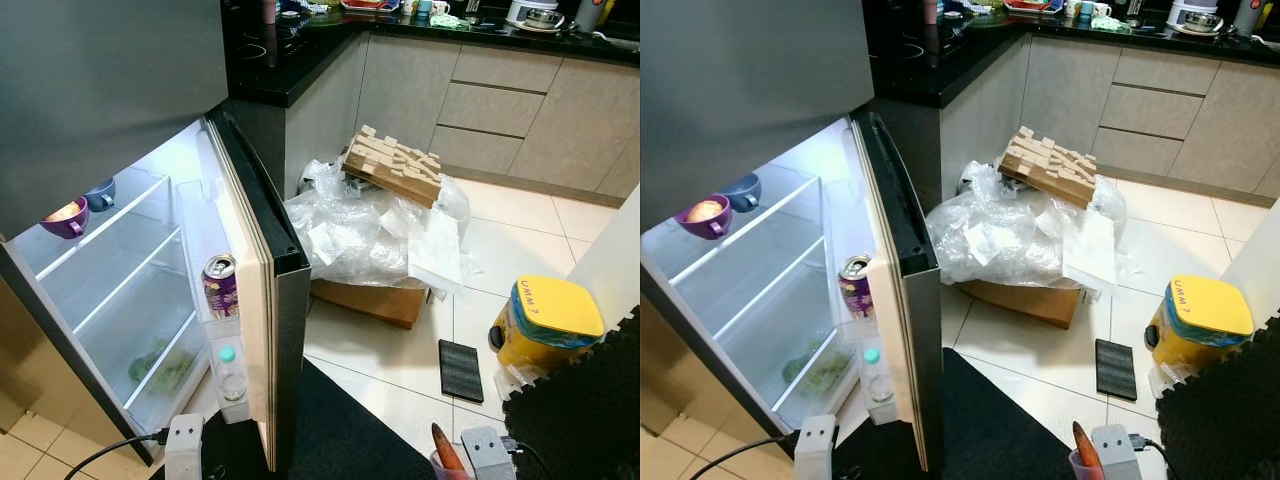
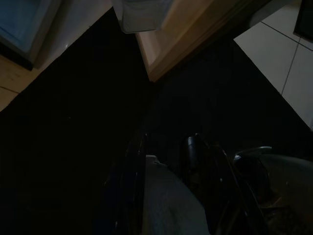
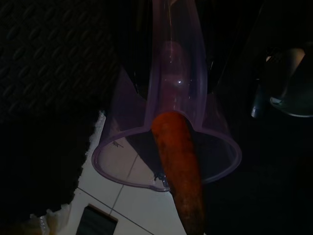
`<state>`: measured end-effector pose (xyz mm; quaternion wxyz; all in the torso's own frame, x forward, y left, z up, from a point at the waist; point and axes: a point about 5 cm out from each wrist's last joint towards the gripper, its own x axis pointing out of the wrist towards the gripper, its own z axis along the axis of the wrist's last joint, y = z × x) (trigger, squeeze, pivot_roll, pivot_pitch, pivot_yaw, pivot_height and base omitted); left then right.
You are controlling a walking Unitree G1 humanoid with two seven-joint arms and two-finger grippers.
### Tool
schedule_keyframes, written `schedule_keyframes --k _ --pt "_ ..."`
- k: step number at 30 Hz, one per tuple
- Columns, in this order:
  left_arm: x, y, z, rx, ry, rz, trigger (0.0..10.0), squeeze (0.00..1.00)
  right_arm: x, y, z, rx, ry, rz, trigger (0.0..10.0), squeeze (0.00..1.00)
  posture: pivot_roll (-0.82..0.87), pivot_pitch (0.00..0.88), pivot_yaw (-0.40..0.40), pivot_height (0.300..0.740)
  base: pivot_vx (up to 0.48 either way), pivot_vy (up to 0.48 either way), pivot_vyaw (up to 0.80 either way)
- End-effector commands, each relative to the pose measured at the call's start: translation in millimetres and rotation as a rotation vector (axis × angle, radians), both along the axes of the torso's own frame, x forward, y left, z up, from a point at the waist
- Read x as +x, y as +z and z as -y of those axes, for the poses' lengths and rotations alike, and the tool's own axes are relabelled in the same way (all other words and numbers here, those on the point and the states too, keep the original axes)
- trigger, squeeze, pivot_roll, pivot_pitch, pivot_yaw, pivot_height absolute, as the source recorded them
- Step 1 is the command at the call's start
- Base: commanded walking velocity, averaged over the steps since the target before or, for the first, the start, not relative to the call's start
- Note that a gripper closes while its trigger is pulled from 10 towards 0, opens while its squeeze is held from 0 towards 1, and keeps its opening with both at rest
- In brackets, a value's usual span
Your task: Restocking fridge
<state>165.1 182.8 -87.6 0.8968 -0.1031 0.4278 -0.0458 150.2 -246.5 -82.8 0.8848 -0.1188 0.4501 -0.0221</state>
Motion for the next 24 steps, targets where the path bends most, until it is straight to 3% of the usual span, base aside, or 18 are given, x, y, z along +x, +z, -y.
schedule_keyframes --k 1,4,9,12,14,16,17,19,20,24 --pt "-1.9 -1 -3.2 0.012 -0.007 -0.008 10.0 0.00 3.3 1 -0.6 0.002 0.007 0.012 10.0 0.00 0.05 0.000 -0.043 0.740 0.000 -0.469 0.00" --pt "-0.7 0 -4.1 0.012 0.005 -0.001 10.0 0.00 3.5 1 -0.8 0.004 0.006 0.013 10.0 0.00 0.04 0.000 -0.041 0.740 0.000 -0.469 0.00" --pt "19.3 11 -8.0 0.040 0.045 0.088 10.0 0.00 1.2 1 0.5 0.006 0.003 0.009 10.0 0.00 0.04 0.000 -0.039 0.740 0.000 0.000 0.00" --pt "22.8 13 -8.5 0.039 0.049 0.104 10.0 0.00 0.3 1 0.9 0.005 0.003 0.008 10.0 0.00 0.04 0.000 -0.039 0.740 0.000 0.000 0.00" --pt "37.5 22 -12.3 0.036 0.072 0.167 10.0 0.00 -2.2 0 1.6 0.006 -0.001 0.003 10.0 0.00 0.03 0.000 -0.034 0.740 0.000 0.000 0.00" --pt "41.2 24 -13.3 0.035 0.078 0.184 10.0 0.00 -2.7 0 1.8 0.006 -0.002 0.003 10.0 0.00 0.03 0.000 -0.034 0.740 0.000 0.000 0.00" --pt "54.1 34 -19.1 0.049 0.098 0.246 10.0 0.00 -3.9 0 2.1 0.008 -0.006 0.002 10.0 0.00 0.03 0.000 -0.030 0.740 0.000 0.000 0.00" --pt "58.7 38 -21.4 0.055 0.105 0.270 10.0 0.00 -4.3 -1 2.1 0.009 -0.007 0.002 10.0 0.00 0.03 0.000 -0.030 0.740 0.000 0.000 0.00" --pt "70.6 49 -28.4 0.068 0.129 0.341 10.0 0.00 -4.9 -1 2.2 0.010 -0.008 0.001 10.0 0.00 0.03 0.000 -0.029 0.740 0.000 0.000 0.00" --pt "87.4 67 -40.9 0.080 0.182 0.447 10.0 0.00 -6.5 -1 2.4 0.011 -0.008 -0.001 10.0 0.00 0.03 0.000 -0.033 0.740 0.000 0.000 0.00"
